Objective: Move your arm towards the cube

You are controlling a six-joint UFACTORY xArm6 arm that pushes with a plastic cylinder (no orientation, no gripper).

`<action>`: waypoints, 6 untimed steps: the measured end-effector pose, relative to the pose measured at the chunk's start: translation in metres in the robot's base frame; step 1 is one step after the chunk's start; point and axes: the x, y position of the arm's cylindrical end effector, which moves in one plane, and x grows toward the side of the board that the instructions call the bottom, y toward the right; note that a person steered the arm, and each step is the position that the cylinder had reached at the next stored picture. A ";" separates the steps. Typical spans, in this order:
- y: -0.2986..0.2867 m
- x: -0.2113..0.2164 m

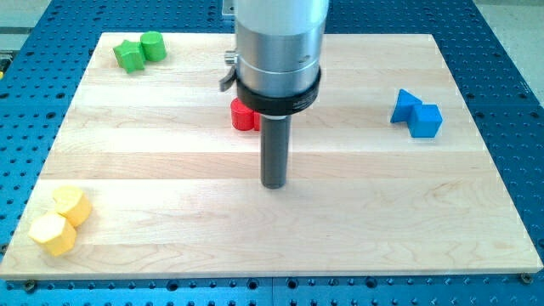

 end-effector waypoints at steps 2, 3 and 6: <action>-0.111 0.065; -0.066 0.065; 0.193 -0.041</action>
